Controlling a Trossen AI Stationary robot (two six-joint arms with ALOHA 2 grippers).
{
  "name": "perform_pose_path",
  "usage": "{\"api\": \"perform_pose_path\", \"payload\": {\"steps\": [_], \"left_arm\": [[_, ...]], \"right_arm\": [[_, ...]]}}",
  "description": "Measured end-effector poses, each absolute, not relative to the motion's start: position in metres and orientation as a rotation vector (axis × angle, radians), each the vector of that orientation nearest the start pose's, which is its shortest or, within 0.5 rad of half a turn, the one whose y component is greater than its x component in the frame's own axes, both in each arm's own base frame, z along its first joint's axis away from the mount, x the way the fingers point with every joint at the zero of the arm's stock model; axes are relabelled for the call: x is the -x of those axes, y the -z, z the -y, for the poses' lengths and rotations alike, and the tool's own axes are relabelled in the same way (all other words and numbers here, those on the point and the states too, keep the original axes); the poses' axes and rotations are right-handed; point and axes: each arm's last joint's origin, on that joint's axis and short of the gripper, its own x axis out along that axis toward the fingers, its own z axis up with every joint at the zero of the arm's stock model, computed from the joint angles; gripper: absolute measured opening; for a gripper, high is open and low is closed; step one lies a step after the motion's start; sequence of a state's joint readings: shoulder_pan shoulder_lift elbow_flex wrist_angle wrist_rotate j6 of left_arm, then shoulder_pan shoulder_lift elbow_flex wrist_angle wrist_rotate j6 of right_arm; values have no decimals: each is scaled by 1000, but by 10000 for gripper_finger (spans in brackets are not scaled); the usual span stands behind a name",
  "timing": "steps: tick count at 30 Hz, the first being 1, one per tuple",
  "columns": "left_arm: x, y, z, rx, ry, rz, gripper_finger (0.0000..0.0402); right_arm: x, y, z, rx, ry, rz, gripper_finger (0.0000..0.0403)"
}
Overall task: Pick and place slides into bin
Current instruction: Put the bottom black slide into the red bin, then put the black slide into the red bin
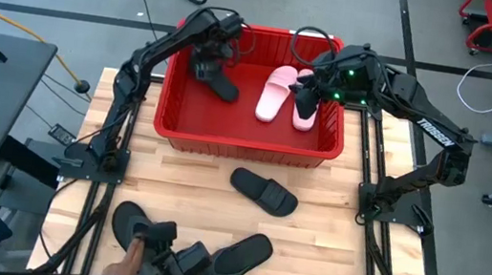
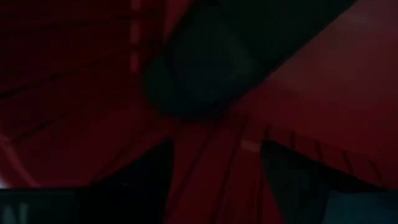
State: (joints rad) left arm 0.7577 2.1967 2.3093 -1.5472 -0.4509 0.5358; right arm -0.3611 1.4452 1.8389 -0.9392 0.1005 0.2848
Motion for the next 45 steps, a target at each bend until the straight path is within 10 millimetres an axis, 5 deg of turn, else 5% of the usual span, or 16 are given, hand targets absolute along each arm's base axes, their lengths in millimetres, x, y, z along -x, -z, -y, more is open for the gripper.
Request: {"api": "perform_pose_path", "payload": {"steps": [9, 16, 21, 27, 34, 39, 45], "left_arm": [[-326, -326, -262, -198, -438, -1584, 213], [-352, -335, -222, -332, -353, -1530, 149], [-345, -370, -191, -389, -412, -1439, 86], [-320, -426, -135, -247, -449, -1176, 38], [-286, -470, -84, -98, -439, -946, 36], [-271, -485, -63, 11, -456, -855, 65], [-269, -489, -44, 183, -482, -793, 91]], "right_arm": [[-254, -465, 99, -365, 522, -475, 171], [-254, -458, 86, -432, 480, -551, 146], [-249, -443, 56, -523, 406, -768, 118], [-261, -425, -7, -566, 223, -898, 103], [-271, -370, -63, -553, 64, -1061, 119], [-272, -321, -68, -658, 177, -1171, 149], [-284, -246, -65, -1008, 373, -1006, 185]]}}
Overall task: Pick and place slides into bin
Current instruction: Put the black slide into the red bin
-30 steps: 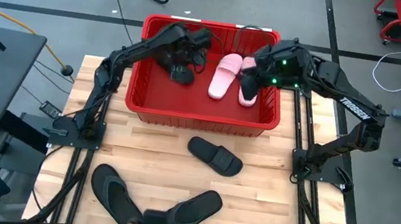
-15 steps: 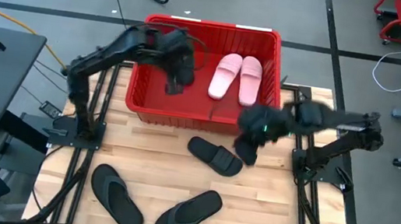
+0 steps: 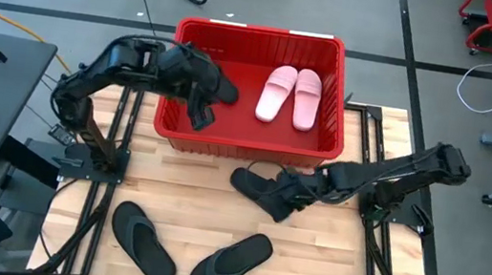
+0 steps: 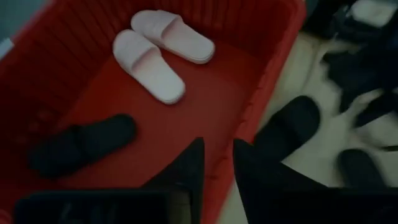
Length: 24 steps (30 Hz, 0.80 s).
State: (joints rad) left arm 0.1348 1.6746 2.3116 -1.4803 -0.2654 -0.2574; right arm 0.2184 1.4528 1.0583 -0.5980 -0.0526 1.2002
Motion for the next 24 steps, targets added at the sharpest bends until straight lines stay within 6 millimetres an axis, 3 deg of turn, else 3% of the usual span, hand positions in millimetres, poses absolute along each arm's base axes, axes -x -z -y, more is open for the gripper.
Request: {"api": "perform_pose_path", "payload": {"steps": [4, 8, 24], "left_arm": [[-270, -488, -34, 265, -489, -772, 98], [-271, -488, -25, 253, -457, -775, 95], [-272, -489, -15, 222, -417, -780, 81]], "right_arm": [[-279, -204, -62, -1138, 435, -879, 200], [-270, -182, -59, -1235, 523, -836, 203], [-262, -176, -64, -1282, 671, -783, 200]]}}
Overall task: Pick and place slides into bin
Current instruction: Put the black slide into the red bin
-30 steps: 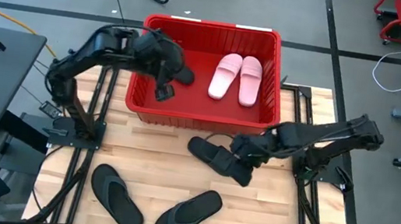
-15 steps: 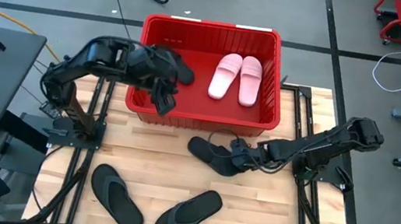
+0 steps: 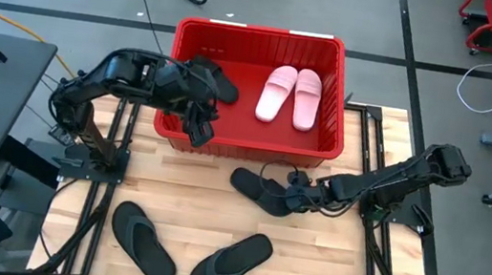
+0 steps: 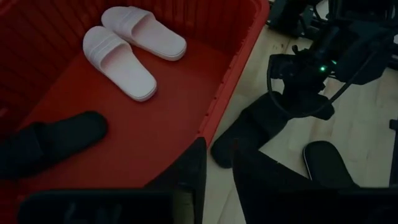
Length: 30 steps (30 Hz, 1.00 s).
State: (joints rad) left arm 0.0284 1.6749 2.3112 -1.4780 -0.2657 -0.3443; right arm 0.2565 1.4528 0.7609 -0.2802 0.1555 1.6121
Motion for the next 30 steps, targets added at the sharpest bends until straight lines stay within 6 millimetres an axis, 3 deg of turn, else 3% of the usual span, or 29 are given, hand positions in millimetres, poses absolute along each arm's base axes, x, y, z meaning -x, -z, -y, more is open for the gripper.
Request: {"api": "perform_pose_path", "payload": {"steps": [6, 12, 18, 25, 30], "left_arm": [[-272, -488, -15, 222, -417, -781, 85], [-272, -488, -15, 221, -417, -781, 77], [-272, -489, -15, 161, -392, -791, 70], [-272, -489, -16, 148, -387, -794, 73], [-273, -488, -16, 148, -387, -795, 78]], "right_arm": [[-262, -175, -64, -1314, 696, -773, 200], [-265, -162, -64, -1339, 798, -750, 200], [-275, -156, -58, -1308, 846, -612, 200], [-288, -164, -47, -1237, 725, -526, 185], [-302, -159, -36, -1228, 675, -472, 165]]}}
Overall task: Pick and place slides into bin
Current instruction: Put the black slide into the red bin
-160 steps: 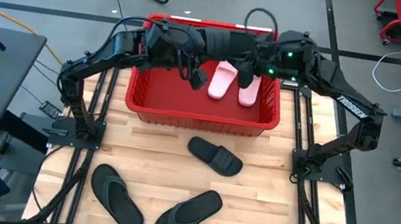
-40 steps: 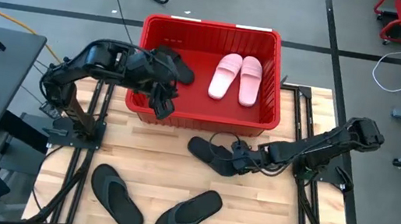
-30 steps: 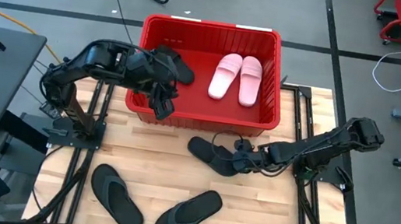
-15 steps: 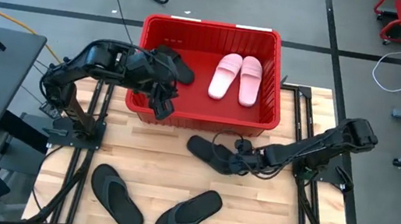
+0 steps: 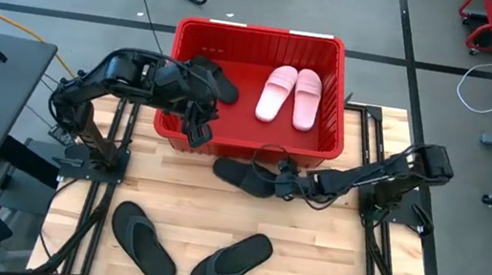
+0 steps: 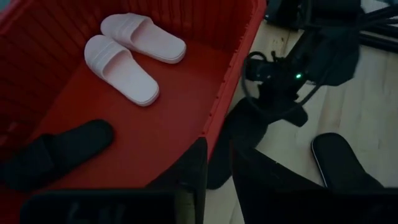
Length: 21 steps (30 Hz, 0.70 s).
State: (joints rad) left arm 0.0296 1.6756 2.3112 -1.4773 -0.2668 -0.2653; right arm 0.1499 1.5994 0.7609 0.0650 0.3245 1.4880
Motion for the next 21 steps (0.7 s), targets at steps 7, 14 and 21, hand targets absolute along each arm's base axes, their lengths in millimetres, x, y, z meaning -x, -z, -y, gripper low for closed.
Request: {"api": "perform_pose_path", "payload": {"steps": [7, 14, 21], "left_arm": [[-272, -488, -16, 148, -387, -797, 69], [-272, -488, -16, 148, -387, -797, 71], [-272, -488, -16, 148, -387, -797, 68]], "right_arm": [[-320, -144, -20, -1256, 644, -397, 152], [-336, -133, -6, -1269, 543, -324, 125], [-340, -123, -5, -1274, 513, -337, 27]]}}
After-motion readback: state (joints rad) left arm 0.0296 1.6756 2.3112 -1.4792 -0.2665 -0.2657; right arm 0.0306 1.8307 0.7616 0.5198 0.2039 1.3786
